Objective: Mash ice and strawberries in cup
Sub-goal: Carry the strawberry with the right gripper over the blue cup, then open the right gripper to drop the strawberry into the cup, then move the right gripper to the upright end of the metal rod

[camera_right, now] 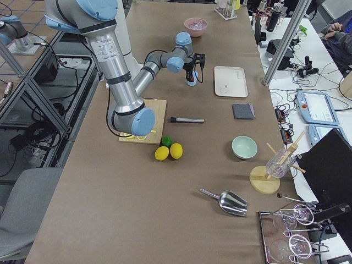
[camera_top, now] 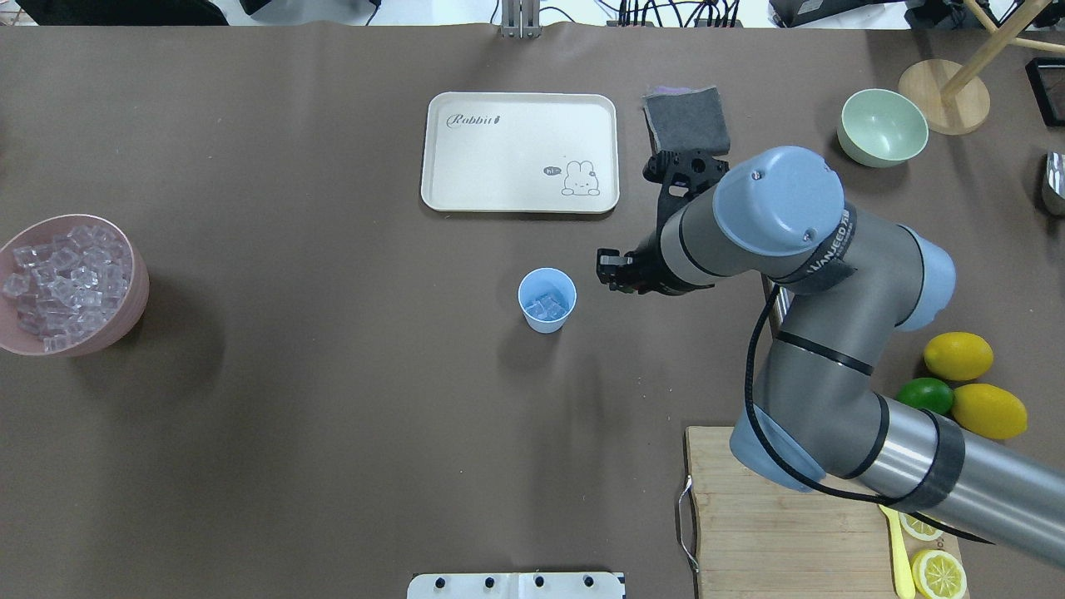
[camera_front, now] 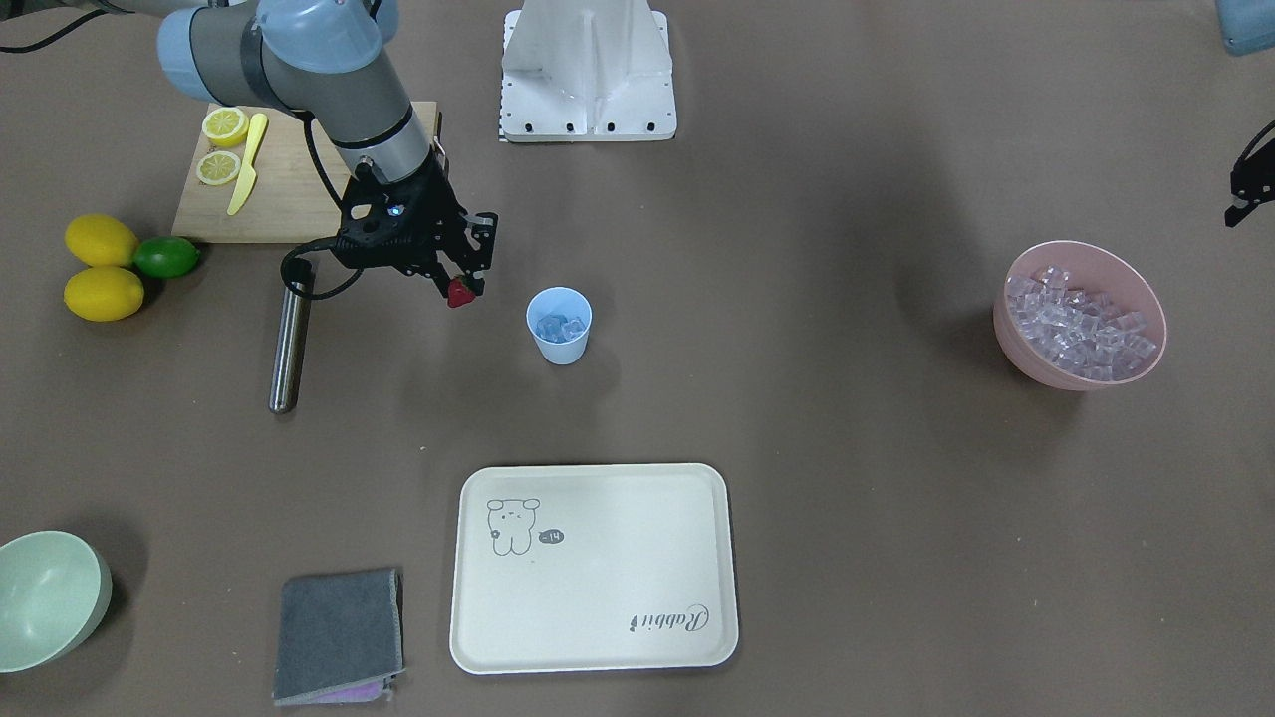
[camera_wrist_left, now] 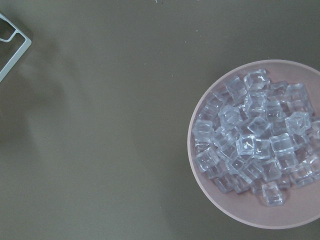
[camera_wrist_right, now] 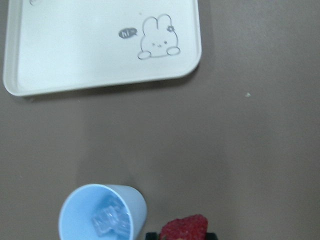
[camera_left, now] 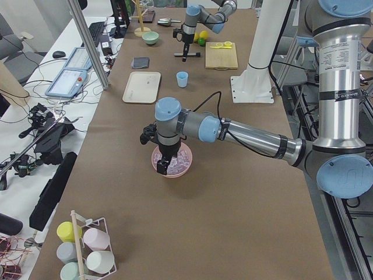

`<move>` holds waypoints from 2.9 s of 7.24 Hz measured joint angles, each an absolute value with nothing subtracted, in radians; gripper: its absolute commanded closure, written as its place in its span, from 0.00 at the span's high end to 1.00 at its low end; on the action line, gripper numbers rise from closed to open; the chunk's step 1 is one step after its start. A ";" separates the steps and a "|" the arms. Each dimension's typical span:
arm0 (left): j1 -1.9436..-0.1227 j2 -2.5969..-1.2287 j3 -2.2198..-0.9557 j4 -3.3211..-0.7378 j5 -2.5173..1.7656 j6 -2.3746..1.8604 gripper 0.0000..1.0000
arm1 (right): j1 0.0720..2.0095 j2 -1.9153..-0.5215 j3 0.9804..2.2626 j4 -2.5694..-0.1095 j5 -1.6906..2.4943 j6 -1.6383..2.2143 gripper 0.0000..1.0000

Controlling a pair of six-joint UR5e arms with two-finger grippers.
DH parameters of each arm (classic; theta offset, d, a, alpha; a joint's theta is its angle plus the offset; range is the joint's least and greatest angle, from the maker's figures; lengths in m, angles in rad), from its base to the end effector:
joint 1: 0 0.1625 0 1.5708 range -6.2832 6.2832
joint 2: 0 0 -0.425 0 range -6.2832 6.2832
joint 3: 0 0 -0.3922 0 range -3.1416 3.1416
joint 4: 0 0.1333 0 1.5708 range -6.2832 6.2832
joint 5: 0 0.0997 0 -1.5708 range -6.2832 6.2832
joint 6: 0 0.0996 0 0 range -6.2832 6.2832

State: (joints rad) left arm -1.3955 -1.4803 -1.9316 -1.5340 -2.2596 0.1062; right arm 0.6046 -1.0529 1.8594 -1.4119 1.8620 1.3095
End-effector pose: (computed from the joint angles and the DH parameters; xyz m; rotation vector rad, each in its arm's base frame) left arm 0.0103 -0.4596 0.5328 0.2014 0.6965 0.3495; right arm -0.4481 -0.4369 0.2210 0.1587 -0.9829 0.1740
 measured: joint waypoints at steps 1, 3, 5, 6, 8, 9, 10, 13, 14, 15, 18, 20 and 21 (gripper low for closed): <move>-1.392 -1.480 -1.931 -1.534 -2.260 0.106 0.99 | 0.617 -0.990 1.815 -1.412 1.856 1.355 0.00; -1.390 -1.479 -1.932 -1.534 -2.260 0.106 0.99 | 0.609 -0.892 1.709 -1.413 1.849 1.435 0.00; -1.389 -1.479 -1.932 -1.534 -2.260 0.107 0.99 | 0.553 -0.876 1.677 -1.429 1.813 1.460 0.00; -1.387 -1.479 -1.930 -1.534 -2.260 0.107 0.99 | 0.534 -0.875 1.676 -1.451 1.805 1.461 0.11; -1.386 -1.479 -1.927 -1.535 -2.260 0.107 0.99 | 0.514 -0.875 1.680 -1.469 1.801 1.462 0.99; -1.385 -1.479 -1.921 -1.544 -2.260 0.107 0.99 | 0.510 -0.873 1.681 -1.473 1.800 1.463 0.99; -1.384 -1.479 -1.913 -1.558 -2.260 0.106 0.99 | 0.508 -0.869 1.684 -1.479 1.802 1.463 0.99; -1.384 -1.477 -1.907 -1.575 -2.260 0.106 0.99 | 0.521 -0.863 1.716 -1.572 1.863 1.461 1.00; -1.384 -1.477 -1.907 -1.575 -2.260 0.106 0.99 | 0.552 -0.864 1.729 -1.633 1.936 1.457 1.00; -1.384 -1.477 -1.907 -1.575 -2.260 0.106 0.99 | 0.598 -0.868 1.739 -1.705 2.013 1.437 1.00; -1.384 -1.478 -1.900 -1.576 -2.260 0.106 0.99 | 0.740 -0.901 1.776 -1.975 2.115 1.147 1.00; -1.384 -1.477 -1.897 -1.577 -2.260 0.106 0.99 | 0.845 -0.990 1.834 -2.037 2.111 0.906 1.00; -1.384 -1.477 -1.896 -1.577 -2.260 0.107 0.99 | 0.897 -1.039 1.846 -2.041 2.111 0.776 1.00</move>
State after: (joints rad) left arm -1.3836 -1.4773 -1.8959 -1.5769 -2.2595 0.1068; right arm 0.8965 -1.0392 1.8458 -2.0412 2.1106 0.7761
